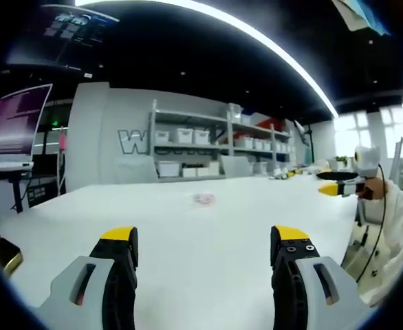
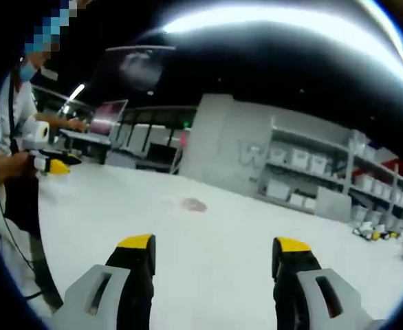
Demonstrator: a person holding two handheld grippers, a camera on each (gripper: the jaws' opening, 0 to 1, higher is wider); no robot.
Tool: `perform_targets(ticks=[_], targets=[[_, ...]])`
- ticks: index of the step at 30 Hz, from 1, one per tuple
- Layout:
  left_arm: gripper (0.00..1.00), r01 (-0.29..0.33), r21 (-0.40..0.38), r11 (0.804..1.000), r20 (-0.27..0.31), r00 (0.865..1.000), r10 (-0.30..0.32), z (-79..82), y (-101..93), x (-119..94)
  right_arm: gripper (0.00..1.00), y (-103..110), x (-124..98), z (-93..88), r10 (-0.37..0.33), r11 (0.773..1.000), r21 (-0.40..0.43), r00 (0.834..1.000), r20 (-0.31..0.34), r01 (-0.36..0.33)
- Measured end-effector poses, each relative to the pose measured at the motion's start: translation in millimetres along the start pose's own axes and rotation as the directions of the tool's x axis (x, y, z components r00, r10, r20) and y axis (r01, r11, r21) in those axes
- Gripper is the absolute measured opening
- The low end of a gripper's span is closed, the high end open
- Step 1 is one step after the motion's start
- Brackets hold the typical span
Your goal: Open the resealable bag by pulling the two sides of the seal apart until the entire bag opening is separated and visibly accessible.
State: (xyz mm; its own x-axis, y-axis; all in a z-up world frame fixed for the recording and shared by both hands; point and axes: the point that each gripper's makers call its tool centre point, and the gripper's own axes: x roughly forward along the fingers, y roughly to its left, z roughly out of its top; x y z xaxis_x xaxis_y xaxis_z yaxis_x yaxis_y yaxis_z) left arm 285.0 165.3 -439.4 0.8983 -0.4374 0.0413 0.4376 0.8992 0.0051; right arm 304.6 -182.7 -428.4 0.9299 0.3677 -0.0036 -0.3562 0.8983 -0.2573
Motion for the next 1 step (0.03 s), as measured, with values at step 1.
perform_targets(ticks=[1], targets=[[0.78,0.001,0.001,1.000,-0.001,1.000,-0.001,-0.2,-0.2,-0.2,0.68,-0.6,-0.3,-0.2,-0.001,1.000,0.002,1.000,0.000,0.001]])
